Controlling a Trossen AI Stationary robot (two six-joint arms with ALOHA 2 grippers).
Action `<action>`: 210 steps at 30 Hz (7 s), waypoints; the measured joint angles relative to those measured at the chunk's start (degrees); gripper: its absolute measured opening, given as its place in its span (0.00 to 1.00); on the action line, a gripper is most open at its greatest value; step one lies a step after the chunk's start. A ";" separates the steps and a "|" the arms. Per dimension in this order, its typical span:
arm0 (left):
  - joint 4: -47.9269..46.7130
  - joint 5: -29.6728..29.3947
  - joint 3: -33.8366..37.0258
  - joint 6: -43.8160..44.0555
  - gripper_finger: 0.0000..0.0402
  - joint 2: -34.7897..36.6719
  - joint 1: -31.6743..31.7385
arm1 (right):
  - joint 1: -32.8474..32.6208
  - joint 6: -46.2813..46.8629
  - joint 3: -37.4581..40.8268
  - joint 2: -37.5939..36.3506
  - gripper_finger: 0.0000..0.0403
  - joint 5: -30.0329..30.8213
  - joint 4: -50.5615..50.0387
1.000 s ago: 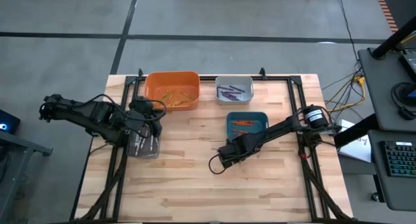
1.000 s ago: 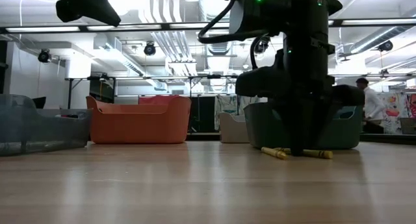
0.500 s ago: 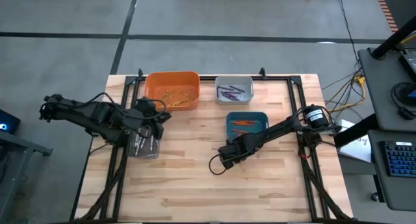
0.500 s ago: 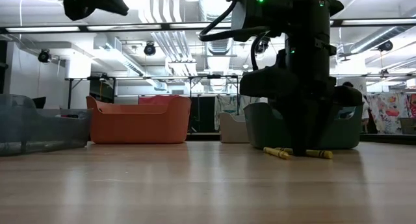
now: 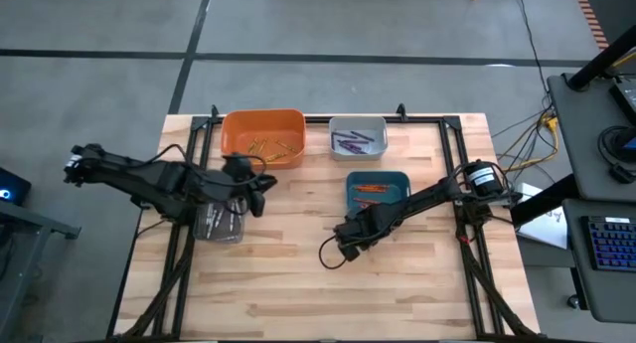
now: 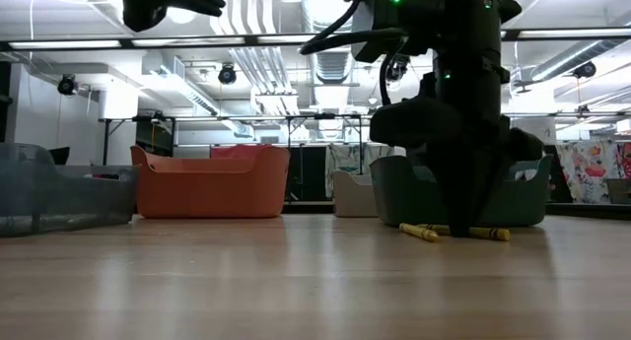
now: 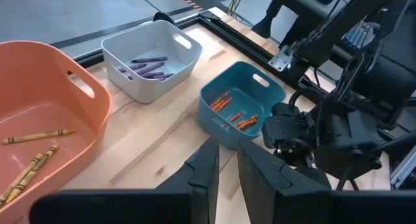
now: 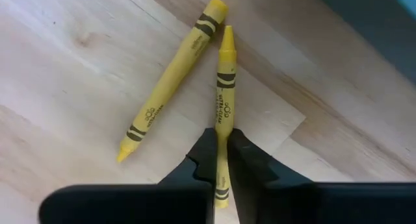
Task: Sort crayons
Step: Put the yellow crayon into the orange bin
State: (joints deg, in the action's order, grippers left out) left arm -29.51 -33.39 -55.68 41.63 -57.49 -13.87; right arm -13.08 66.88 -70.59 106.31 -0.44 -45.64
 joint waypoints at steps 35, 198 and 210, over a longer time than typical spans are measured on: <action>47.74 19.80 0.00 -18.94 0.30 -12.38 -0.52 | -5.81 -54.97 -3.75 -29.10 0.02 24.34 44.06; 25.39 22.03 -2.69 -14.51 0.18 -11.58 14.90 | -0.26 9.27 -12.94 8.78 0.10 0.00 -2.92; 25.67 22.10 -2.69 -13.62 0.18 -10.45 10.41 | -1.43 3.94 -12.52 5.19 0.03 1.40 -2.87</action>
State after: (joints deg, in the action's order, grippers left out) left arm -3.84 -11.29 -58.37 28.01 -67.95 -3.45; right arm -14.52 70.82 -83.11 111.50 0.96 -48.51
